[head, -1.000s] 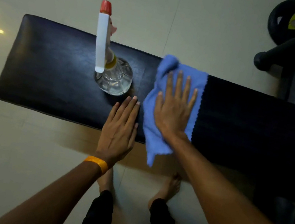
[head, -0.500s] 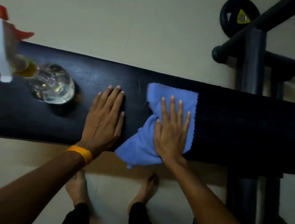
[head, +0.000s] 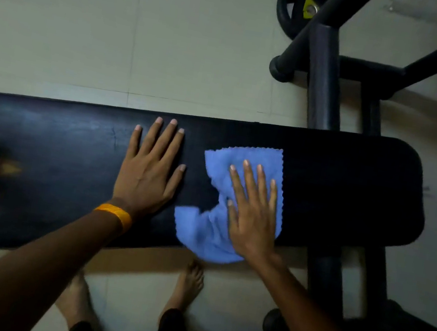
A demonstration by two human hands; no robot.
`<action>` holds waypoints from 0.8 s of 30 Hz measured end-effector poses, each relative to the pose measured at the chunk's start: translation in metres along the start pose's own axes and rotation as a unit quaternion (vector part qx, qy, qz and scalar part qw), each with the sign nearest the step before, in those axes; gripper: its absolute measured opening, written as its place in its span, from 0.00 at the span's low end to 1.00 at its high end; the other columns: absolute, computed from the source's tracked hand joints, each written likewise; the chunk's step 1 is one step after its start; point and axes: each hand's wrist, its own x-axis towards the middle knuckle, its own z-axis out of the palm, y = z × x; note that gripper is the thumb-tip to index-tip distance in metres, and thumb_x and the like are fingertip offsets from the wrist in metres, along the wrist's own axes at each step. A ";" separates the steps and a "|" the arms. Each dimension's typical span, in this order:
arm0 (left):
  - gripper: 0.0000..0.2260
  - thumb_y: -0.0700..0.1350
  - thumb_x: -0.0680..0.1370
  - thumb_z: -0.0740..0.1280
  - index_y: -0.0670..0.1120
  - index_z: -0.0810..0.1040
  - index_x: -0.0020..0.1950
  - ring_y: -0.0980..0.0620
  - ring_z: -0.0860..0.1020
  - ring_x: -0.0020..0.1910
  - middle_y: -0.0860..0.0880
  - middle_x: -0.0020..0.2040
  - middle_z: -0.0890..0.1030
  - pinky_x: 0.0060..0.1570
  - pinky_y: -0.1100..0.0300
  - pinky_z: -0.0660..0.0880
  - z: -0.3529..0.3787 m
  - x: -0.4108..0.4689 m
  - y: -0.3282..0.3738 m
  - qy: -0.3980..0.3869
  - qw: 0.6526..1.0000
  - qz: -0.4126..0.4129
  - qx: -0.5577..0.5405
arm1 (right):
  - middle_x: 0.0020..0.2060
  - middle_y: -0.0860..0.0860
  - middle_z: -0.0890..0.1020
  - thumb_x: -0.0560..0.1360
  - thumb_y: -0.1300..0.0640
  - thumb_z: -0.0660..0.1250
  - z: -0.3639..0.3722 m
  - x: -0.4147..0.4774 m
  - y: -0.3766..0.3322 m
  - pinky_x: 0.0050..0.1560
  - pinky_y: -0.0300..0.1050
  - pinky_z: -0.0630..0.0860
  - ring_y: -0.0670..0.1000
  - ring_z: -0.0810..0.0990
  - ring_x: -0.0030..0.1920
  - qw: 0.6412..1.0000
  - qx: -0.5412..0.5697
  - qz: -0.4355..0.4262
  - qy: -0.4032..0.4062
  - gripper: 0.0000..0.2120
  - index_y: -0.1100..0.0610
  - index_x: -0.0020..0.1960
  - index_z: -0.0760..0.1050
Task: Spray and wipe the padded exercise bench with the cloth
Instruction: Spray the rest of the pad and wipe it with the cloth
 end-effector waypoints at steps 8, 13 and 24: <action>0.30 0.55 0.82 0.53 0.41 0.59 0.82 0.40 0.52 0.82 0.42 0.83 0.57 0.78 0.35 0.49 0.000 0.000 0.002 -0.003 1.000 0.001 0.030 | 0.78 0.60 0.62 0.82 0.41 0.39 -0.015 0.075 0.139 0.75 0.69 0.56 0.64 0.58 0.79 0.940 -0.025 0.335 0.052 0.33 0.56 0.78 0.63; 0.30 0.54 0.82 0.54 0.42 0.60 0.81 0.41 0.52 0.82 0.42 0.83 0.57 0.78 0.36 0.50 -0.001 -0.001 0.001 0.002 1.000 -0.002 0.022 | 0.79 0.55 0.61 0.82 0.45 0.51 0.003 0.084 0.012 0.78 0.64 0.55 0.59 0.58 0.79 0.985 -0.032 0.152 0.071 0.28 0.52 0.80 0.60; 0.29 0.56 0.82 0.54 0.42 0.62 0.81 0.40 0.58 0.81 0.42 0.81 0.61 0.77 0.36 0.55 -0.025 -0.048 -0.049 -0.003 0.998 -0.045 0.032 | 0.80 0.56 0.60 0.83 0.44 0.49 0.011 0.062 0.002 0.76 0.66 0.58 0.60 0.58 0.79 0.962 -0.035 0.266 0.052 0.28 0.52 0.80 0.57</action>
